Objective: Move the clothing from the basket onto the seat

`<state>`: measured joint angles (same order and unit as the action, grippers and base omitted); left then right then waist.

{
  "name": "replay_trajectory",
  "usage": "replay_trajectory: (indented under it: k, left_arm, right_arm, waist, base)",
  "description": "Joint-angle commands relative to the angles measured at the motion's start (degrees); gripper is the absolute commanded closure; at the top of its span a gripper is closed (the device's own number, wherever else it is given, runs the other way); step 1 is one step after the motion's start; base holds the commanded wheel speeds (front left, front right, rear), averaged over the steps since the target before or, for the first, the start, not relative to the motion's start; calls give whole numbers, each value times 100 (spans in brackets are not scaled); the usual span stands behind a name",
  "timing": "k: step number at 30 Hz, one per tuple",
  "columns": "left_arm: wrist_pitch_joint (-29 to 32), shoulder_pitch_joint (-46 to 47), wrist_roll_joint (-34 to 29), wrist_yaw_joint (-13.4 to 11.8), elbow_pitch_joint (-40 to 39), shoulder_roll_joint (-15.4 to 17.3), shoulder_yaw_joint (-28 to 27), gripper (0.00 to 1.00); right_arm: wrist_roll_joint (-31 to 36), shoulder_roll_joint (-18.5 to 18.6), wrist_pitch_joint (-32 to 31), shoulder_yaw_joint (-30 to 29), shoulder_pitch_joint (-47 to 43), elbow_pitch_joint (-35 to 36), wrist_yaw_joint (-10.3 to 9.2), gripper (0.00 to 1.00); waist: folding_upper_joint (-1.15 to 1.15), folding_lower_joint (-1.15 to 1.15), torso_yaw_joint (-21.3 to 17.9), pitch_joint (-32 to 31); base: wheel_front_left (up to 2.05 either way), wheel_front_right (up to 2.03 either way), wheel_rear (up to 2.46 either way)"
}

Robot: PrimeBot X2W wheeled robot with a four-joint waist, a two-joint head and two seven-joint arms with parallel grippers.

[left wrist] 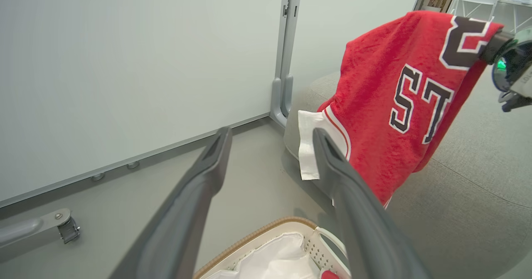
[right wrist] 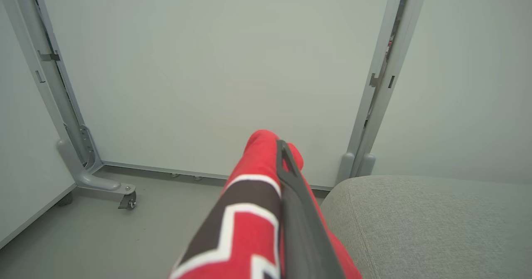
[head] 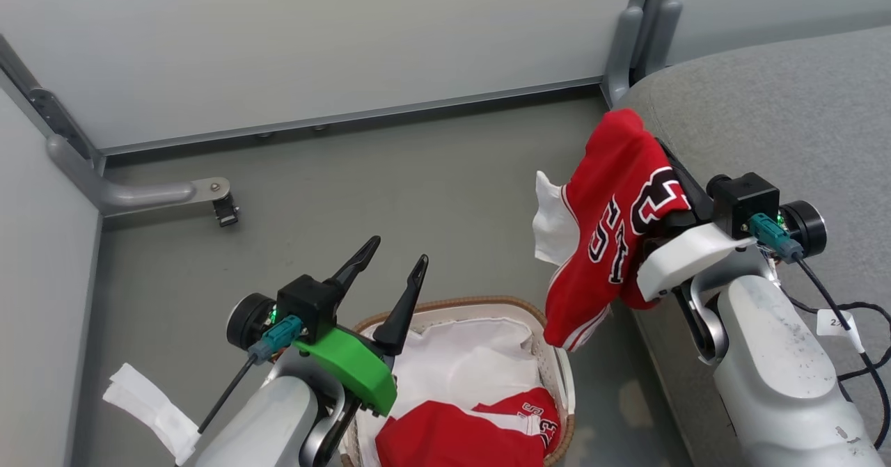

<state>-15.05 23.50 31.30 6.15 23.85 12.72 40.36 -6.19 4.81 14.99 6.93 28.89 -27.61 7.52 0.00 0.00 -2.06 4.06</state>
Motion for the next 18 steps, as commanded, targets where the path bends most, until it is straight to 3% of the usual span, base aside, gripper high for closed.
replay_trajectory:
  k: [1, 10, 18]
  left_arm:
    - [-15, -131, -102, 31, -48, -46, -70, 0]
    - [-12, -255, -549, 81, -40, -324, -242, 0]
    - [-13, -52, -802, 122, 27, -356, -288, 0]
  right_arm:
    - [44, 60, 30, -23, -19, 51, -6, 100]
    - [89, 200, 29, -220, -136, 303, -6, 100]
    - [105, 218, 30, -402, -267, 458, -6, 100]
  waist:
    - [0, 0, -178, 89]
    - [0, 0, -1021, 353]
    - [0, 0, -1770, 640]
  base:
    - [0, 0, 0]
    - [0, 0, 0]
    - [0, 0, 0]
